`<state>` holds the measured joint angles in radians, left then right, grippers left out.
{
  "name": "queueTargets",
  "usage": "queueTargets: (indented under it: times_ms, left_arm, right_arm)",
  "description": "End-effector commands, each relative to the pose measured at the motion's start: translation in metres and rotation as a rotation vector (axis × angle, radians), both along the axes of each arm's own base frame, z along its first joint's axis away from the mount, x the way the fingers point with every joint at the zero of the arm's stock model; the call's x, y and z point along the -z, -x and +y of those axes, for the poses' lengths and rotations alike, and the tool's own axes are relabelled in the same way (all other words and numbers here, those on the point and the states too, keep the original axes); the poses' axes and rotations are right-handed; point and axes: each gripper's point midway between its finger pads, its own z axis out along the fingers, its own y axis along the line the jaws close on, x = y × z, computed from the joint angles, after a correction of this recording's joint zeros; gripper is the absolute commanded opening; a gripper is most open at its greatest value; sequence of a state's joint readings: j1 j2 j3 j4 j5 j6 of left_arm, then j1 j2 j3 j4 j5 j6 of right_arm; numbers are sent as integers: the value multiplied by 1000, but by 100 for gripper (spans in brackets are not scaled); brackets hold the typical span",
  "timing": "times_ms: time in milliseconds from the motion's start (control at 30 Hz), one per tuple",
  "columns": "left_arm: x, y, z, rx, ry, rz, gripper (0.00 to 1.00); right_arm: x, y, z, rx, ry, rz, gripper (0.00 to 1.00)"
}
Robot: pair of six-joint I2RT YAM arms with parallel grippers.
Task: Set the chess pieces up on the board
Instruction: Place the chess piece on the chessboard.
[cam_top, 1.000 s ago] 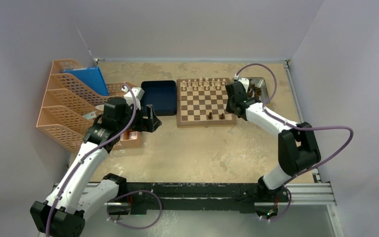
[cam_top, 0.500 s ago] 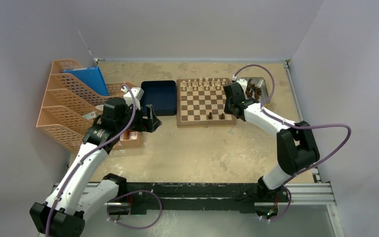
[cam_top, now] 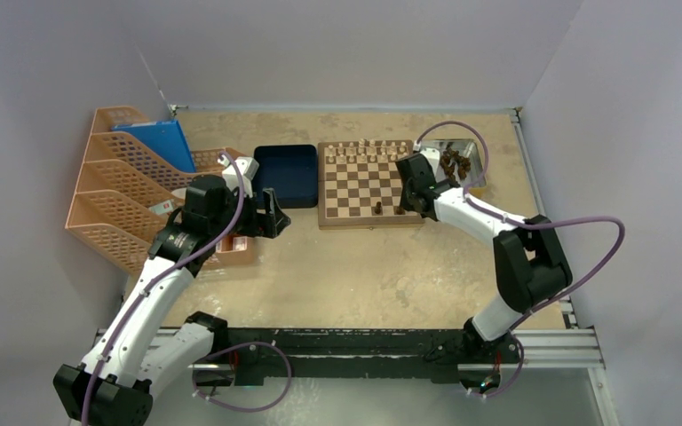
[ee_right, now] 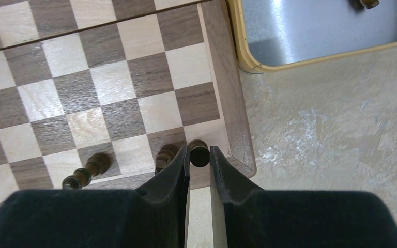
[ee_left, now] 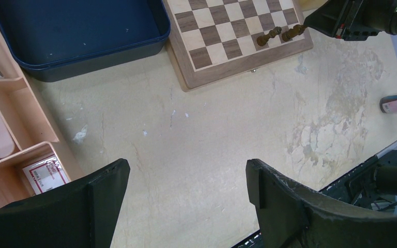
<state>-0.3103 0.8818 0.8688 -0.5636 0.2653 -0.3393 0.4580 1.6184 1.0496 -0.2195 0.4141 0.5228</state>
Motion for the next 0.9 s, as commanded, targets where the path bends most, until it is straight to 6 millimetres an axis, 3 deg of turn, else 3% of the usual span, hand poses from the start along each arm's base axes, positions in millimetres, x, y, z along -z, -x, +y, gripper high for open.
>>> queueTargets:
  times_ms: [0,333,867]
  left_arm:
    - [-10,-1,-3,12,14,-43,83]
    - [-10,-1,-2,7,13,-41,83]
    - [-11,0,-1,5,14,-46,83]
  right_arm:
    - [3,0,-7,37,25,-3,19]
    - [16,0,-8,33,56,22,21]
    - [12,3,-4,18,54,22,23]
